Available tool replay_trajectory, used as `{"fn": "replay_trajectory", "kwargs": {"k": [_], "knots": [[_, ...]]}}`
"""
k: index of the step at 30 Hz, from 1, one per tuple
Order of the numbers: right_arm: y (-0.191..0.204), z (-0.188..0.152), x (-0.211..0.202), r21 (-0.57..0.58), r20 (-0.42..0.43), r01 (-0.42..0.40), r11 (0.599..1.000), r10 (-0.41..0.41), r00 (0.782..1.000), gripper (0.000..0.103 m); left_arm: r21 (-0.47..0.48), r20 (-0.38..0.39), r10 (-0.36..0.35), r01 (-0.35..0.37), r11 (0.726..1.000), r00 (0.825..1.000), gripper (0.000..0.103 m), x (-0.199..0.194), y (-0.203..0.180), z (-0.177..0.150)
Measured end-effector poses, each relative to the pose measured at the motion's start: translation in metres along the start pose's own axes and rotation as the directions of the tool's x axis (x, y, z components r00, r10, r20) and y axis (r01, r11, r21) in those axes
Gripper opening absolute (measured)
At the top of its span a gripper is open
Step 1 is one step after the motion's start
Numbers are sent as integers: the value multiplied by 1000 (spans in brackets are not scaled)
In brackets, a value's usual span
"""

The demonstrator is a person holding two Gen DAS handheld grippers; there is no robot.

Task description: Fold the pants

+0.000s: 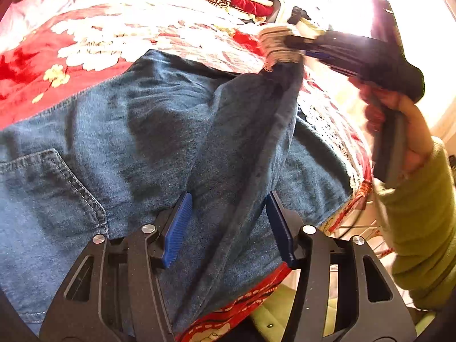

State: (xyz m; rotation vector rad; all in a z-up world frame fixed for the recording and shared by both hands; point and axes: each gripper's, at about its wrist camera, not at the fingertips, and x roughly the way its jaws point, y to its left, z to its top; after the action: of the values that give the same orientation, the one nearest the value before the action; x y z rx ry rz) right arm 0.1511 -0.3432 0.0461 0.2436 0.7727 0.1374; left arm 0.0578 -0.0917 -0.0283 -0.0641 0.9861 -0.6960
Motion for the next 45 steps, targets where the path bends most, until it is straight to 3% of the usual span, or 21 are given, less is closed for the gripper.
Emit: {"fn": "replay_trajectory", "kwargs": {"k": [2,3,6,11,17,19,21,22,24,25,26,27,33,37,45], "knots": [[-13,-6,-20,52,21,-6,999,5,1000,12,22,2,10,-10,1000,1000,12,1,-4,1],[-21,-11,-31,84,26,-12,996,10,1000,12,33,0,8,-8,999,1000,6,1,-6,0],[-40,-27,-53,161,19,-15,987,12,1000,12,69,-1,16,-16,997,1000,3,0,-11,1],[-60,-75,-86,261,-35,6,965,3,999,12,112,10,43,-44,993,999,3,-8,-17,-2],[-72,-124,-90,301,-125,3,953,36,991,15,136,-7,70,-68,988,998,3,3,-17,2],[-76,-128,-91,314,-124,-15,949,56,991,20,142,-13,79,-77,987,997,3,5,-17,0],[-79,-126,-91,324,-104,-22,946,59,993,35,145,-18,84,-81,986,996,1,6,-17,-1],[-82,-124,-91,328,-95,-35,944,69,993,35,148,-19,84,-81,986,996,0,5,-17,-1],[-88,-122,-89,344,-82,-41,938,74,994,35,154,-20,83,-79,985,996,0,5,-18,-1],[-90,-120,-85,348,-81,-49,936,83,993,31,159,-21,84,-80,984,996,0,5,-18,-1],[-91,-120,-84,347,-77,-52,937,84,993,17,161,-20,86,-82,984,996,0,4,-19,-1],[-90,-119,-85,339,-78,-54,939,86,993,15,161,-18,83,-79,984,996,0,2,-18,-1],[-80,-116,-111,295,-63,-85,952,108,992,15,184,-1,70,-68,981,998,0,-19,-21,-10],[-76,-129,-128,279,-115,-60,958,95,989,15,186,-16,55,-51,981,998,0,-24,-23,-21],[-85,-161,-107,298,-213,23,954,43,976,15,196,-79,66,-49,979,995,1,-9,-21,-27]]}}
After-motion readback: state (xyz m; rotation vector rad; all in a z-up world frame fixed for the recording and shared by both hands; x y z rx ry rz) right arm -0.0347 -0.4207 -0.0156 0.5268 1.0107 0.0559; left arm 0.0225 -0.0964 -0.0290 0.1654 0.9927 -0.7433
